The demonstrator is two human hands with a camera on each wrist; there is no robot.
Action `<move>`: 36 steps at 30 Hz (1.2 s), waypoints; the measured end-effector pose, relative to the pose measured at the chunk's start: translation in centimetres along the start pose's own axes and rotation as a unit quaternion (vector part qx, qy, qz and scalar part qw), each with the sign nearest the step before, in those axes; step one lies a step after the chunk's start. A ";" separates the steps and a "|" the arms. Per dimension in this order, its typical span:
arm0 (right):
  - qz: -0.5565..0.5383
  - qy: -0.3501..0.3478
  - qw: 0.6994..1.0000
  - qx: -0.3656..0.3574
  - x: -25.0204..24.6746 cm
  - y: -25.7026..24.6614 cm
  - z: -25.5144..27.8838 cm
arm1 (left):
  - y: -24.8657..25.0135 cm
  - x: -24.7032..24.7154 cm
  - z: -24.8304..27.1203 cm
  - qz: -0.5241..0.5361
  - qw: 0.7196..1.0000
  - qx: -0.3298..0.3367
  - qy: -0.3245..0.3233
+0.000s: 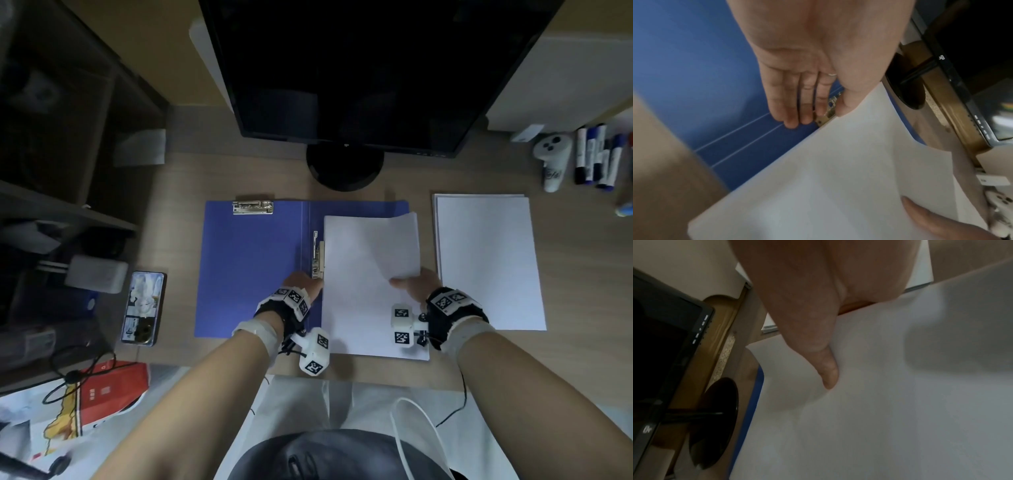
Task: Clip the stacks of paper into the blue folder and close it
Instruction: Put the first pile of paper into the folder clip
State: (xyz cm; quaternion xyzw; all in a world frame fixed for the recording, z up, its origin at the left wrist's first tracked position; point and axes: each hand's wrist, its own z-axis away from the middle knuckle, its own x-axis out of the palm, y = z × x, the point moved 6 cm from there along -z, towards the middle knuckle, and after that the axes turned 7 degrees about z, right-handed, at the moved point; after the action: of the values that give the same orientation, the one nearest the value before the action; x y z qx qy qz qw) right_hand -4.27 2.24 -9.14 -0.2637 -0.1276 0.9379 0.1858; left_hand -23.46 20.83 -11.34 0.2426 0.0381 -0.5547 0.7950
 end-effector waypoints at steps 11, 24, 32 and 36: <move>-0.013 -0.029 0.999 -0.024 -0.9 0.0 0.2 | -1.8 3.3 2.3 0.113 0.988 -0.070 -0.078; -0.039 -0.048 0.996 -0.061 0.4 0.0 -0.8 | -3.1 3.8 1.9 0.089 0.993 -0.074 0.038; -0.081 -0.033 0.994 -0.060 0.6 0.3 -0.8 | -2.1 2.9 1.5 0.059 0.993 -0.091 0.047; -0.085 -0.025 0.994 -0.058 0.8 0.1 -0.8 | -2.4 2.7 2.4 0.056 0.994 -0.089 0.041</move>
State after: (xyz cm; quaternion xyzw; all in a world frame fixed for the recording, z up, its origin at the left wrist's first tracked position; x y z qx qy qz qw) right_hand -4.52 2.58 -10.26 -0.2387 -0.2081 0.9160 0.2462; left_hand -25.10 16.83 -10.94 0.1946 0.1061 -0.4931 0.8413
